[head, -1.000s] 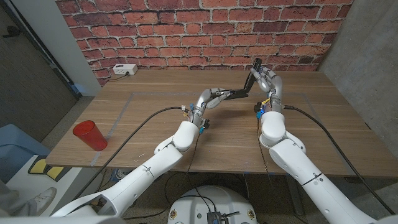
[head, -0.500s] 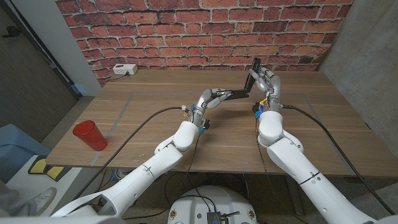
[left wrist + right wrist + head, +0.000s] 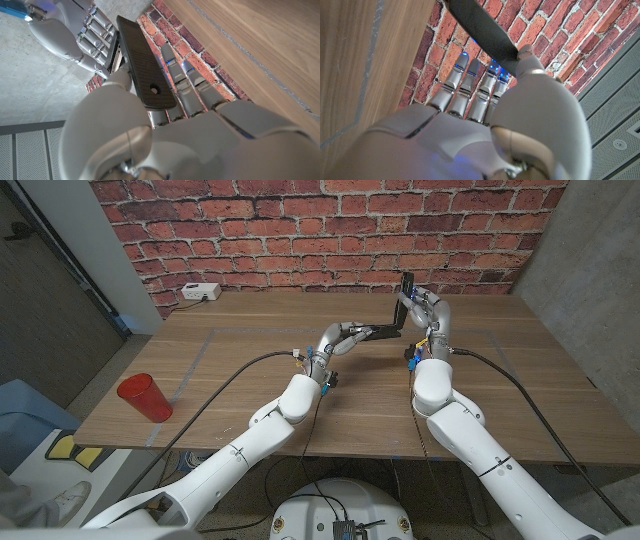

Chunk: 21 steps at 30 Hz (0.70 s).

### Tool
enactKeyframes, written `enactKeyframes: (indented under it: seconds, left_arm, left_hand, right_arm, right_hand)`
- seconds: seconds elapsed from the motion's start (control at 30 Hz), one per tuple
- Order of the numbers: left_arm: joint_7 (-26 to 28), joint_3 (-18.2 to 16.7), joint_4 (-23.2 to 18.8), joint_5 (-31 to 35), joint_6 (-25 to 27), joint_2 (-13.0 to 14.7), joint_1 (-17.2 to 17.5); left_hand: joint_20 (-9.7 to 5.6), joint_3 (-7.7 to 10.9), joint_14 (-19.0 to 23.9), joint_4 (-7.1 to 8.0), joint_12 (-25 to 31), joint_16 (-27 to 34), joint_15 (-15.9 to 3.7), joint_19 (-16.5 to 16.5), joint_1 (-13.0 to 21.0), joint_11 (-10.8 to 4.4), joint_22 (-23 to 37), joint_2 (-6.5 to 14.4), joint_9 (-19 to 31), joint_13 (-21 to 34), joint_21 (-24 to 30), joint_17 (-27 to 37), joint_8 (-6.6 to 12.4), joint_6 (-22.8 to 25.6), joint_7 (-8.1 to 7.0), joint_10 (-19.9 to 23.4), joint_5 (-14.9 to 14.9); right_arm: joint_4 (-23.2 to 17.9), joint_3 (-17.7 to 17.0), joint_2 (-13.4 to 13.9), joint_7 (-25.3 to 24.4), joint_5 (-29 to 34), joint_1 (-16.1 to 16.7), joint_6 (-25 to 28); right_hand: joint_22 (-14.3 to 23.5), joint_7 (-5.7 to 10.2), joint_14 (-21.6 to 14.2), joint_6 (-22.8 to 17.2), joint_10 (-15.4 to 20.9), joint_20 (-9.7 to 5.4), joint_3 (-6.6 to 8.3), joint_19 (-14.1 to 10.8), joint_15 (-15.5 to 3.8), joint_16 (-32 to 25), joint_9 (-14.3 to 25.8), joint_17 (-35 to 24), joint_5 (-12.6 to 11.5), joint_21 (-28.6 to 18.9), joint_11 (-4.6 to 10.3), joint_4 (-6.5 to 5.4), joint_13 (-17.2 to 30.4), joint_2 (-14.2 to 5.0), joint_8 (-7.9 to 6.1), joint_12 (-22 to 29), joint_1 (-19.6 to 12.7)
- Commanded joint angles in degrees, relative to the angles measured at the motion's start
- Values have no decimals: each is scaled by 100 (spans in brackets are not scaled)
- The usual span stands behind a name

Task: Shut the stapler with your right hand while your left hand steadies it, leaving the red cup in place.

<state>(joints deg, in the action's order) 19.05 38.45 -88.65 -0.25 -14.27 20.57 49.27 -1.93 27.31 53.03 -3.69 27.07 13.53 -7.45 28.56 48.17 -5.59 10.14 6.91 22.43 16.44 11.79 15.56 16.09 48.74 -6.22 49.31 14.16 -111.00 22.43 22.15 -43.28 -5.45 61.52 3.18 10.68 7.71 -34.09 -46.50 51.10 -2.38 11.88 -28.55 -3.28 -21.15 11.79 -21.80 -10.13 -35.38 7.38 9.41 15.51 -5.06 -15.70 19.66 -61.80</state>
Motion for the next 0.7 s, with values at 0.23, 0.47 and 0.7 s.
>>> enactKeyframes:
  seconds: [0.23, 0.47, 0.7]
  left_arm:
    - [-31, 23, 30, -3, 5, -26, -60]
    - [-18, 9, 30, -19, 6, -26, -54]
    - [-12, 11, 67, -23, -37, -42, -64]
  left_hand:
    - [-45, 21, 71, 34, 264, 10, -584, 23, 204, -647, 7, 220, 41, 2374, -15, 29, -1, 96, 2, 703, 38]
    - [-42, 21, 79, 36, 260, 10, -591, 22, 209, -647, 7, 225, 54, 2383, -15, 31, -3, 93, 25, 712, 36]
    - [-40, 22, 80, 29, 254, 7, -589, 25, 220, -647, 7, 223, 65, 2389, -15, 33, -8, 83, 20, 721, 33]
  right_arm:
    - [86, 170, 148, 165, 402, -5, -246]
    - [112, 248, 291, 268, 681, -10, -380]
    - [108, 311, 331, 313, 917, -27, -366]
  right_hand:
    - [51, 120, 150, -160, 41, -136, 12, 108, -906, -48, 73, -116, -24, -45, 150, -37, 148, -146, 4, 59, -278]
    - [61, 157, 331, -97, -105, -120, -48, 228, -901, -23, 87, -159, -18, -39, 138, -83, 201, -151, 55, 36, -246]
    - [63, 187, 408, -92, -113, -113, -76, 278, -903, -17, 93, -179, -18, -39, 182, -104, 227, -161, 69, 48, -228]
